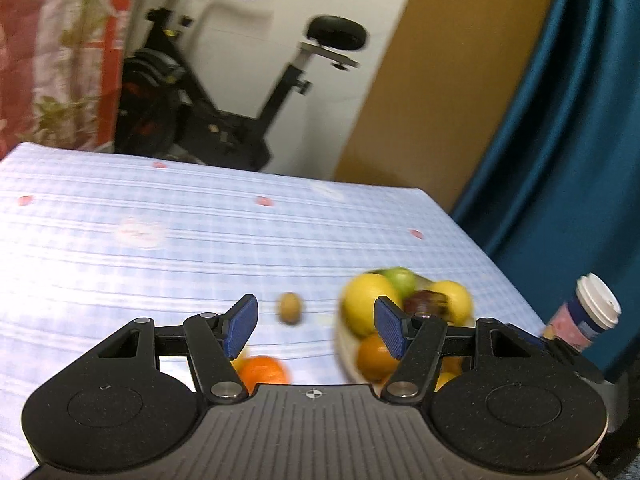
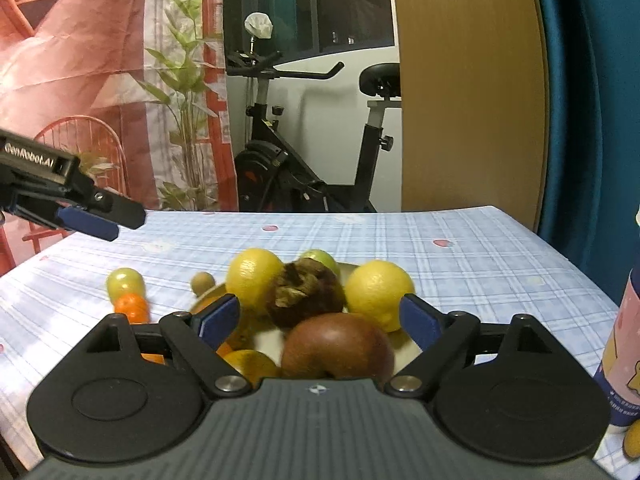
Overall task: Organize fruits
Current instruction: 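Move the left gripper to the yellow-green round fruit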
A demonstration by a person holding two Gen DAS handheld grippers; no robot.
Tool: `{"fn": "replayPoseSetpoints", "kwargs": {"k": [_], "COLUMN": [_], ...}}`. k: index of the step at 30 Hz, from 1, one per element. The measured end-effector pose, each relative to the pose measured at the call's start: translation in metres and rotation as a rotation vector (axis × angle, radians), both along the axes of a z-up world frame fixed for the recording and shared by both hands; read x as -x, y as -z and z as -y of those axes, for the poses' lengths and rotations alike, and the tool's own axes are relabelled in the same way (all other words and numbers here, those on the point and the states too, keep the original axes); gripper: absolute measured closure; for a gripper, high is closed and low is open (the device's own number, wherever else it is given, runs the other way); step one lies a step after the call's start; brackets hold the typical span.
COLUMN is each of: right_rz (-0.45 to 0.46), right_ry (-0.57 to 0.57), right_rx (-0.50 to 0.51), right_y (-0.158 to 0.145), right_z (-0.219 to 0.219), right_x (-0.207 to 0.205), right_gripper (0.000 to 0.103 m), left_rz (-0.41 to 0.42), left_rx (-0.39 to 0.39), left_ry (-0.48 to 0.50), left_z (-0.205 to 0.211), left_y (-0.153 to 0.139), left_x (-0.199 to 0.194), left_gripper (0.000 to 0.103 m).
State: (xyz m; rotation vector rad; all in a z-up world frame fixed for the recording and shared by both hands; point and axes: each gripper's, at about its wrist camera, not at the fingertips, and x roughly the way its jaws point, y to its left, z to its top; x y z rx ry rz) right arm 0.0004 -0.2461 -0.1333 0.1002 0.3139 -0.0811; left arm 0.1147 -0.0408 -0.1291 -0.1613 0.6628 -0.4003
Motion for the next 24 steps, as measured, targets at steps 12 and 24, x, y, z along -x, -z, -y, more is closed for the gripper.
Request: {"fn": "replayPoseSetpoints", "kwargs": {"k": [12,24], "right_rz": [-0.019,-0.148], "right_ry": [-0.132,-0.272], "right_rx": [0.034,0.172], "right_y": [-0.014,-0.006], "right_z": [-0.047,-0.103], "right_x": [-0.006,-0.052], "right_gripper": [0.014,0.025], "left_rz": [-0.014,-0.050], "left_rx": [0.041,0.079], "left_ry": [-0.128,-0.162], "left_z": [-0.058,-0.084], "left_y": [0.006,0.029], "left_x": [0.000,-0.009], "left_gripper": [0.036,0.037]}}
